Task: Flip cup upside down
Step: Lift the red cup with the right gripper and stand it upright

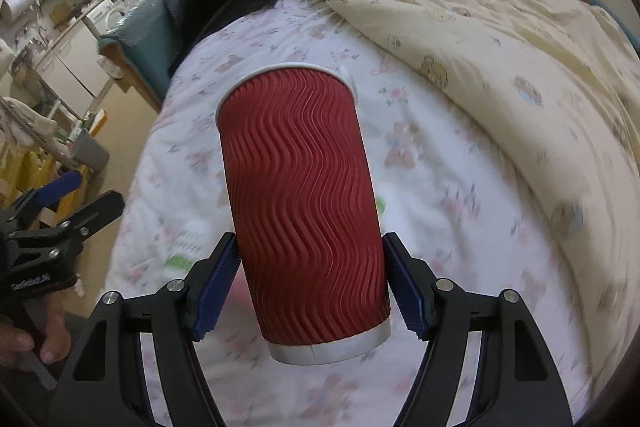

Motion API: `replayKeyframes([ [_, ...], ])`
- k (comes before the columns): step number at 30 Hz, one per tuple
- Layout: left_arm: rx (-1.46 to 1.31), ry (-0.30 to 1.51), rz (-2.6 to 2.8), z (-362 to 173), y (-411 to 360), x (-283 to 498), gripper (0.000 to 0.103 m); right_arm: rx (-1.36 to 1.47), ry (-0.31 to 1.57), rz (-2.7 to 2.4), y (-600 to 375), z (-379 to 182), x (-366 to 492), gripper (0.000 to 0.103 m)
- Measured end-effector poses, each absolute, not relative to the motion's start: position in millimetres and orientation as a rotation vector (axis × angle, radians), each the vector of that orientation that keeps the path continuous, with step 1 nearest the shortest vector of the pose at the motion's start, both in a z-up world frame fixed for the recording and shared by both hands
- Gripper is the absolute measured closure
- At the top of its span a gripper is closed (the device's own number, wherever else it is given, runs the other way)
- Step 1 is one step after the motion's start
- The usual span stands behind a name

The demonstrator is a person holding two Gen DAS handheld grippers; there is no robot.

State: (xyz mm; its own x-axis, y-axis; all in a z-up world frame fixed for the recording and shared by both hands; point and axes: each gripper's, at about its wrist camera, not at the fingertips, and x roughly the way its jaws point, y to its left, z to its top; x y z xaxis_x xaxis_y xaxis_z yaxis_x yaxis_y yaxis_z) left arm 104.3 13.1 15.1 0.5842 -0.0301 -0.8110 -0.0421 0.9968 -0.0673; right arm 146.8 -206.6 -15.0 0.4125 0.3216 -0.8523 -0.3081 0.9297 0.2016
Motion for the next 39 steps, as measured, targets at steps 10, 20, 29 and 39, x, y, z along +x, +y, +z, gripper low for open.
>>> replayKeyframes([
  [10, -0.108, 0.96, 0.013, 17.3, 21.4, 28.6, 0.0, 0.124, 1.066, 0.385, -211.4, -7.9, 51.0, 0.029],
  [20, -0.116, 0.984, 0.043, 4.3, 27.2, -15.9, 0.0, 0.189, 1.094, 0.411, -200.2, -37.6, -4.0, 0.029],
  [29, -0.097, 0.936, 0.094, -3.5, 34.0, -22.9, 0.0, 0.26, 1.2, 0.375, -191.0, -98.4, -2.2, 0.029],
  [39, -0.167, 0.965, 0.126, -16.7, 48.6, -14.6, 0.0, 0.294, 1.267, 0.348, -177.9, -137.4, 3.1, 0.029],
])
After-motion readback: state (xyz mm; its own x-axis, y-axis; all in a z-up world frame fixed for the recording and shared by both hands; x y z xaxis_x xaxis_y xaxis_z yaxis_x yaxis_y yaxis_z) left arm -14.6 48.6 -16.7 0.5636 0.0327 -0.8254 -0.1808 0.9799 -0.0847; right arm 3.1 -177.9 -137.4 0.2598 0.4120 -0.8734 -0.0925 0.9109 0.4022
